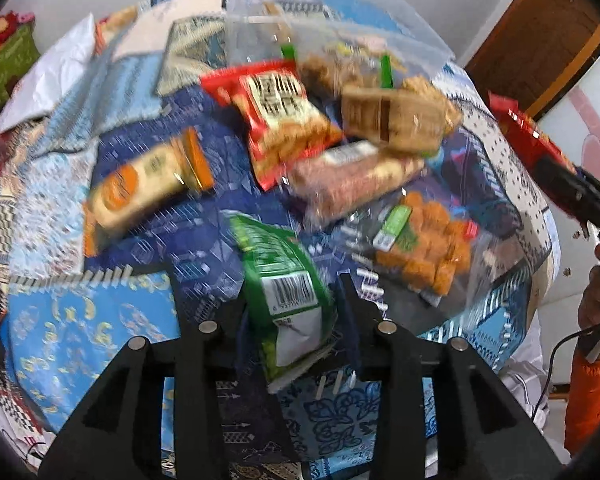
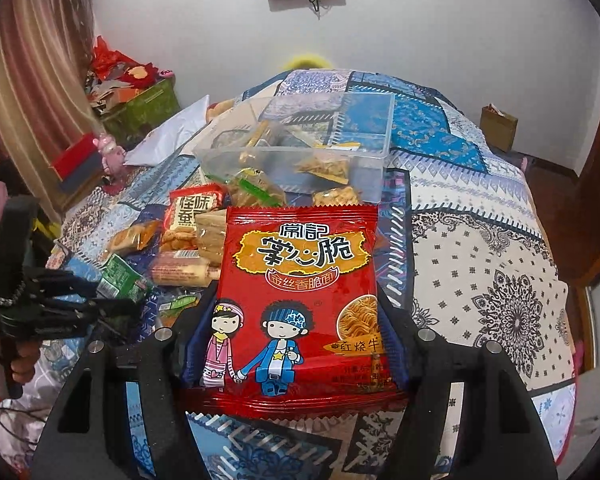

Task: Organize snacks
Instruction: 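Carry the green packet into the box while the right tool carries the red bag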

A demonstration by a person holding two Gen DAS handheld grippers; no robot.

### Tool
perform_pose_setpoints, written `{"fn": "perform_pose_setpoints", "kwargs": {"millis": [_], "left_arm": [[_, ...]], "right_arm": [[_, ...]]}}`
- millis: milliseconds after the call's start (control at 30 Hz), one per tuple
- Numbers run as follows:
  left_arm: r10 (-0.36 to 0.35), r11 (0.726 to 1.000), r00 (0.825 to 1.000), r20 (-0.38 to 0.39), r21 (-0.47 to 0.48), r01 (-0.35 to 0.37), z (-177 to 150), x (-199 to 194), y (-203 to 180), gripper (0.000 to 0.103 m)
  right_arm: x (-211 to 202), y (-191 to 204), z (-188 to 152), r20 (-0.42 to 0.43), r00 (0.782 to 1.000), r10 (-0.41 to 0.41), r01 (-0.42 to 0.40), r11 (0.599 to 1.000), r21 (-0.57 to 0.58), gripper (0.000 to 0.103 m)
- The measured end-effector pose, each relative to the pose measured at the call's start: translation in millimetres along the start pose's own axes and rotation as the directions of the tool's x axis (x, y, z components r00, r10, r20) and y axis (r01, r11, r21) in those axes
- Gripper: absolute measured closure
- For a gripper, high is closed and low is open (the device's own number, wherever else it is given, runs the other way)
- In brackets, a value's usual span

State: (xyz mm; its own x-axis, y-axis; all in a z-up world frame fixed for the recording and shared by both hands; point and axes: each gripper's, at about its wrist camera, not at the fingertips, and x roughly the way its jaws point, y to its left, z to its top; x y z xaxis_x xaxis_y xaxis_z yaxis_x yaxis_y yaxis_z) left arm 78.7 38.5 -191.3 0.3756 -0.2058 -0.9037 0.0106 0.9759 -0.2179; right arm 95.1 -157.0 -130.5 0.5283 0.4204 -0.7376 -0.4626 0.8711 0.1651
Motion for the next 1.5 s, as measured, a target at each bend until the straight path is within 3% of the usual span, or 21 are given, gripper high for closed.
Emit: {"fn": "perform_pose_setpoints", "kwargs": {"millis": [300, 600, 1100, 1500], "left_arm": [[0.018, 1.0, 0.995, 0.095, -0.019, -0.017, -0.2, -14.6, 6.9, 0.075], [0.051, 0.999, 0.971, 0.236, -0.012, -0.05, 23.2, -61.8, 8.0, 0.075], [0.046, 0.997, 0.932, 0.361, 0.043, -0.066, 104.2, -77.1, -9.7, 0.075], [0.038, 0.996, 0.921, 0.389, 0.056, -0.065, 177.7, -46.8, -5.0, 0.075]], "right_arm": [[-1.8, -4.5, 1.5, 0.006, 1.0, -0.003, 0.002, 1.0, 0.025, 0.037], [-12.4, -4.7, 16.3, 0.062, 0.998, -0.008, 0.006, 1.0, 0.028, 0.037], [0.4, -8.7, 74.3, 0.164, 0.987, -0.006, -0.003, 0.999, 0.054, 0.037], [60.4, -13.1, 124.5, 0.161, 0.987, -0.001, -0.008, 0.999, 0.052, 0.037]]}}
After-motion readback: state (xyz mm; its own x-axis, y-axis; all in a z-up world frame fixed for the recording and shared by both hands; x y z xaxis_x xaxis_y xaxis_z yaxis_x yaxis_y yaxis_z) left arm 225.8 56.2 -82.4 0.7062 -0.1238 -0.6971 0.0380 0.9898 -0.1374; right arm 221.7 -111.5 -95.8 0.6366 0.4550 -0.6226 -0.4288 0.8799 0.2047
